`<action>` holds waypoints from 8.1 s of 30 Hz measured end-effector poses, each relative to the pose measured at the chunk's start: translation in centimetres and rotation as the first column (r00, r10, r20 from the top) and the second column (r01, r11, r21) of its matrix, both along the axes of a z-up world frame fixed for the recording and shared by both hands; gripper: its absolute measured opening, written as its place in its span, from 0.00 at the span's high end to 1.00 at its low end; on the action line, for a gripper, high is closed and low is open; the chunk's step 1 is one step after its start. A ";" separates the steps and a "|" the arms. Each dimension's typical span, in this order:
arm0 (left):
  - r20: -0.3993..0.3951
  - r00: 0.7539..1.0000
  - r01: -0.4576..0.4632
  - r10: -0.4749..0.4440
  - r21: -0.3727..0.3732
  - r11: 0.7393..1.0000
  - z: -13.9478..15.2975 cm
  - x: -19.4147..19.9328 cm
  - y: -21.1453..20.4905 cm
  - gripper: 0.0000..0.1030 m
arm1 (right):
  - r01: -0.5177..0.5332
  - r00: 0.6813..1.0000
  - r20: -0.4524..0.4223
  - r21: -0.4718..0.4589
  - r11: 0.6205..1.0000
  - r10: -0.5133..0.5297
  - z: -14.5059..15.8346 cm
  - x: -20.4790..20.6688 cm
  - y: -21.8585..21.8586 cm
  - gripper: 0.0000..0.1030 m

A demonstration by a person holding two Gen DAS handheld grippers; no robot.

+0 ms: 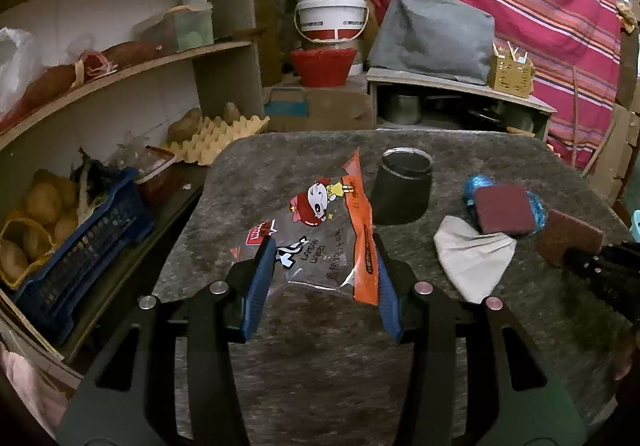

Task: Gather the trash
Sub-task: 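Grasp the small maroon scouring pad with the right tool, then carry the clear wrapper and maroon pad over the light-blue basket, then open the left tool dropping the wrapper while the right tool drops the pad, then return the left tool to the table and grasp the white cloth, then grasp the large maroon scouring pad with the right tool, then carry the white cloth and maroon pad over the light-blue basket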

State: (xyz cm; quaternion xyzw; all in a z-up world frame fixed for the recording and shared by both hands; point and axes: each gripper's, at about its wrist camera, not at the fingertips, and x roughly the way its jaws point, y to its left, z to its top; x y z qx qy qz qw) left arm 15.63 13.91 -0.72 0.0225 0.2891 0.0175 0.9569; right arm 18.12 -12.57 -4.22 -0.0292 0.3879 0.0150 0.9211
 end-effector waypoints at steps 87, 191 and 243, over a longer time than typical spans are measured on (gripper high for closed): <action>-0.043 0.727 0.679 -0.685 -0.101 0.727 0.1 -4.1 -55.4 0.36 | 0.521 0.830 0.106 0.205 0.829 -0.548 3.3 -14.9 -43.2 0.86; -0.104 0.995 -0.013 0.001 -0.111 0.994 -4.4 7.2 4.7 0.76 | 0.183 0.983 0.005 -0.173 0.968 -0.185 -2.3 10.1 9.9 0.06; -0.039 0.962 0.268 -0.269 -0.022 0.963 -0.6 4.2 -18.5 0.76 | 0.278 0.947 0.155 0.038 0.960 -0.281 6.0 -1.3 -16.2 0.16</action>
